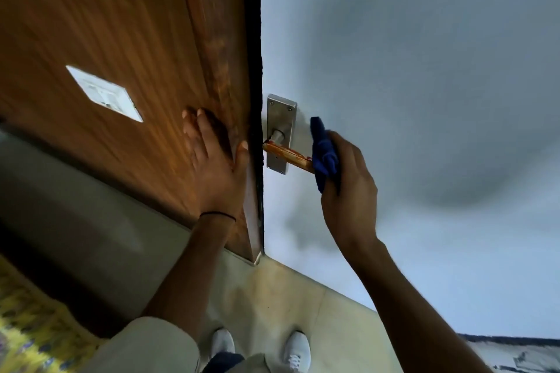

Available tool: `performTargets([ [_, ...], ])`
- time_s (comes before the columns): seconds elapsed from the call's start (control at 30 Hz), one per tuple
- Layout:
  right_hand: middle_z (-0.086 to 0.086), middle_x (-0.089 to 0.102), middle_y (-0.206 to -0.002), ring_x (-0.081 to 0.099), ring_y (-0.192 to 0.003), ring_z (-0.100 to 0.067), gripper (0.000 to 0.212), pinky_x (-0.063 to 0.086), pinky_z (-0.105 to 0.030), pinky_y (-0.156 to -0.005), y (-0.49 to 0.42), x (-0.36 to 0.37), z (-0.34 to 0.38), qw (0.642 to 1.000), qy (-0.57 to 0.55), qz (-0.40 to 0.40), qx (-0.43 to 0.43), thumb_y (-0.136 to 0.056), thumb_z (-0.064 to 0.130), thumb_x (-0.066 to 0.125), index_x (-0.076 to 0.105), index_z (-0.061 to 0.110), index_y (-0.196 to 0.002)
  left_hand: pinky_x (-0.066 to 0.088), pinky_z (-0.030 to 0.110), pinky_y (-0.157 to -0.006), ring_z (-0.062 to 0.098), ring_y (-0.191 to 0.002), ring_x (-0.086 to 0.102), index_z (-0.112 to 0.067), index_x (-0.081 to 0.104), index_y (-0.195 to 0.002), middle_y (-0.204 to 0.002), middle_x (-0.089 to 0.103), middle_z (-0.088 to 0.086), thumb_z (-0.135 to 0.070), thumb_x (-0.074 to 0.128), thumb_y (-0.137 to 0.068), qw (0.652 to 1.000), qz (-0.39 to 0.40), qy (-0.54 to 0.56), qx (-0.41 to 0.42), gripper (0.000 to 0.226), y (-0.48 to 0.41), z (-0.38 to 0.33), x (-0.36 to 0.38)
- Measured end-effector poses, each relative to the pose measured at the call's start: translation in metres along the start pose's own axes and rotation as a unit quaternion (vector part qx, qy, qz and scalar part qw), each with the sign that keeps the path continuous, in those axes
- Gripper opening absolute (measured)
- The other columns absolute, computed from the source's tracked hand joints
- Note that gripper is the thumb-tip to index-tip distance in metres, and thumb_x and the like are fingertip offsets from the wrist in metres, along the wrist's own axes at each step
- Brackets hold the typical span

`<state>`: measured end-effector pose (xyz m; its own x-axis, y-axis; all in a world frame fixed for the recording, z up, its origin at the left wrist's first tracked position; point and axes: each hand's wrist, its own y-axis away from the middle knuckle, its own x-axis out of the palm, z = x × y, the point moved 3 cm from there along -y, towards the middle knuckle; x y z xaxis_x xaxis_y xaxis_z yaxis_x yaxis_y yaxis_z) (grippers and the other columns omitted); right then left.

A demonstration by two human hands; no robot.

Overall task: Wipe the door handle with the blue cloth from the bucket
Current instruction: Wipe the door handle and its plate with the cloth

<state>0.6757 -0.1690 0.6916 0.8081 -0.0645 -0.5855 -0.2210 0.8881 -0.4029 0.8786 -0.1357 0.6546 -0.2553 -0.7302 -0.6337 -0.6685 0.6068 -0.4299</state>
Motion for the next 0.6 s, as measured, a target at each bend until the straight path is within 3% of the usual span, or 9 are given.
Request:
performTargets([
  [0.1, -0.002, 0.059, -0.134, 0.062, -0.111, -0.026, 0.065, 0.049, -0.027, -0.080, 0.003, -0.004, 0.007, 0.997, 0.065, -0.034, -0.009, -0.081, -0.012, 0.060, 0.051, 0.017, -0.138, 0.015, 0.040, -0.124, 0.032, -0.150, 0.013, -0.003, 0.007, -0.153, -0.163, 0.008, 0.018, -0.044, 0.047, -0.098, 0.999, -0.014, -0.017, 0.029, 0.079, -0.011, 0.001, 0.007],
  [0.17, -0.004, 0.059, -0.135, 0.061, -0.113, -0.027, 0.063, 0.052, -0.031, -0.081, 0.002, -0.013, 0.013, 0.993, 0.084, -0.086, -0.013, -0.082, -0.012, 0.059, 0.051, 0.014, -0.138, 0.005, 0.031, -0.125, 0.033, -0.151, 0.010, 0.001, 0.009, -0.152, -0.162, 0.008, 0.022, -0.037, 0.048, -0.100, 0.999, -0.026, 0.004, 0.044, 0.075, -0.014, 0.006, 0.011],
  [0.23, -0.006, 0.058, -0.136, 0.059, -0.116, -0.028, 0.057, 0.053, -0.034, -0.081, 0.001, -0.011, 0.015, 0.986, 0.129, -0.105, -0.024, -0.085, -0.007, 0.053, 0.051, 0.013, -0.138, 0.008, 0.037, -0.125, 0.034, -0.151, 0.008, 0.002, 0.009, -0.151, -0.161, 0.008, 0.025, -0.033, 0.048, -0.101, 0.997, -0.025, 0.033, 0.060, 0.073, -0.015, 0.010, 0.015],
  [0.33, -0.008, 0.056, -0.140, 0.054, -0.125, -0.029, 0.055, 0.053, -0.043, -0.092, 0.008, 0.022, 0.011, 0.980, 0.190, -0.040, -0.040, -0.085, -0.002, 0.056, 0.052, 0.013, -0.138, 0.003, 0.032, -0.124, 0.033, -0.151, 0.007, 0.001, 0.009, -0.152, -0.161, 0.009, 0.025, -0.035, 0.046, -0.102, 0.997, -0.035, 0.040, 0.055, 0.072, -0.014, 0.010, 0.018],
  [0.43, -0.015, 0.053, -0.145, 0.045, -0.137, -0.034, 0.062, 0.038, -0.051, -0.112, 0.021, 0.058, 0.005, 0.968, 0.247, -0.010, -0.042, -0.082, -0.008, 0.064, 0.051, 0.008, -0.141, 0.002, 0.034, -0.124, 0.032, -0.151, 0.007, 0.000, 0.009, -0.152, -0.161, 0.010, 0.024, -0.038, 0.045, -0.102, 0.997, -0.035, 0.036, 0.060, 0.072, -0.013, 0.011, 0.018],
  [0.5, -0.015, 0.053, -0.146, 0.045, -0.138, -0.033, 0.058, 0.032, -0.050, -0.116, 0.016, 0.068, 0.011, 0.968, 0.248, -0.020, -0.036, -0.085, -0.006, 0.059, 0.051, 0.008, -0.141, 0.000, 0.032, -0.124, 0.031, -0.151, 0.006, 0.000, 0.010, -0.152, -0.161, 0.010, 0.024, -0.038, 0.046, -0.102, 0.997, -0.033, 0.030, 0.064, 0.072, -0.014, 0.013, 0.016],
  [0.6, -0.014, 0.054, -0.145, 0.046, -0.137, -0.032, 0.050, 0.032, -0.048, -0.117, 0.003, 0.081, 0.029, 0.969, 0.242, 0.004, -0.042, -0.094, 0.012, 0.037, 0.051, 0.010, -0.142, 0.008, 0.042, -0.125, 0.033, -0.151, 0.006, 0.001, 0.011, -0.152, -0.161, 0.008, 0.025, -0.036, 0.047, -0.101, 0.995, -0.021, 0.059, 0.077, 0.073, -0.014, 0.016, 0.016],
])
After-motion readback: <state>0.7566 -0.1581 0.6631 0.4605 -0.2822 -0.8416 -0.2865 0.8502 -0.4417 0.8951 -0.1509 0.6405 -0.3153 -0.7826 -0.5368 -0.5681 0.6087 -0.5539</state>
